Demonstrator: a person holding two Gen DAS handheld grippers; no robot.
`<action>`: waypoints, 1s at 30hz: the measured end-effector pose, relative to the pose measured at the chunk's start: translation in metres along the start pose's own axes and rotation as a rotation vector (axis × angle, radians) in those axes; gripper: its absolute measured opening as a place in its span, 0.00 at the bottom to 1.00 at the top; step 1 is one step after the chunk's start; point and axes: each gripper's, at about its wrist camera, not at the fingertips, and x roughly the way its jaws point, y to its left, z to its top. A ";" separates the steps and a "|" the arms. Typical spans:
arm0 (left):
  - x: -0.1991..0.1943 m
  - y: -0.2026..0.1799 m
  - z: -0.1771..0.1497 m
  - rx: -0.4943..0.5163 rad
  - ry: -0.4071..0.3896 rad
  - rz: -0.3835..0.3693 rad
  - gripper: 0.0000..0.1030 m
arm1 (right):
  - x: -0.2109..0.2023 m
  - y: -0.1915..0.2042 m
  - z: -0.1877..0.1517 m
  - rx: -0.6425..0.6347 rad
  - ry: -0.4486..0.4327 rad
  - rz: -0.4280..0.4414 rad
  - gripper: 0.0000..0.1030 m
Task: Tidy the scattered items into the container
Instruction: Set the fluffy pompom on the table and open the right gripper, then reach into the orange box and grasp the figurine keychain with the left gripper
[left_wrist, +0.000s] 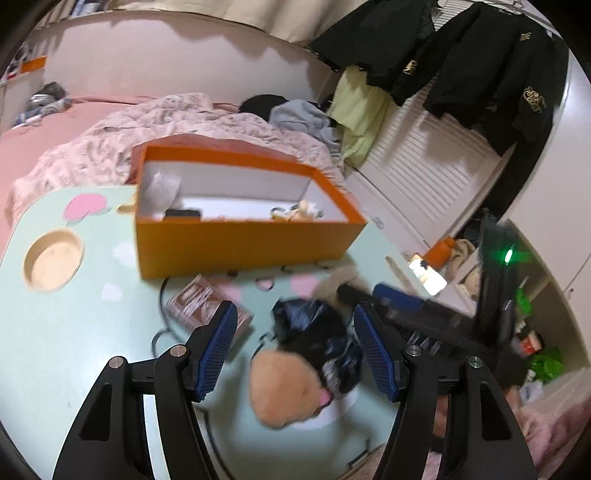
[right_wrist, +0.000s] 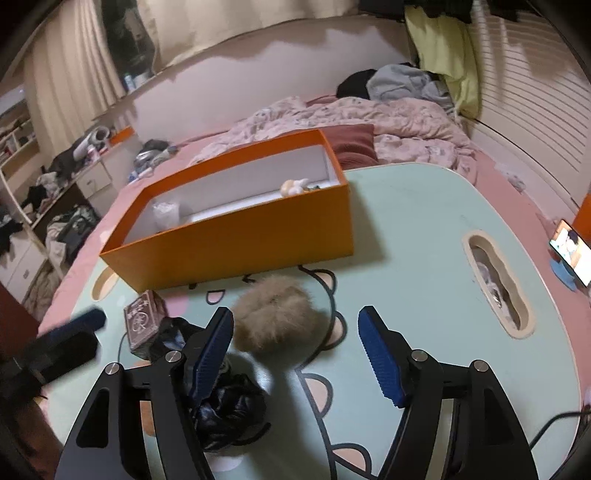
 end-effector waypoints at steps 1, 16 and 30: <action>0.004 -0.001 0.014 -0.007 0.027 -0.005 0.64 | -0.002 -0.001 -0.001 0.008 -0.007 -0.004 0.68; 0.146 -0.038 0.127 0.084 0.328 0.142 0.64 | 0.004 -0.014 -0.007 0.059 0.029 0.033 0.68; 0.204 -0.034 0.113 0.073 0.459 0.226 0.32 | 0.003 -0.015 -0.012 0.069 0.043 0.047 0.68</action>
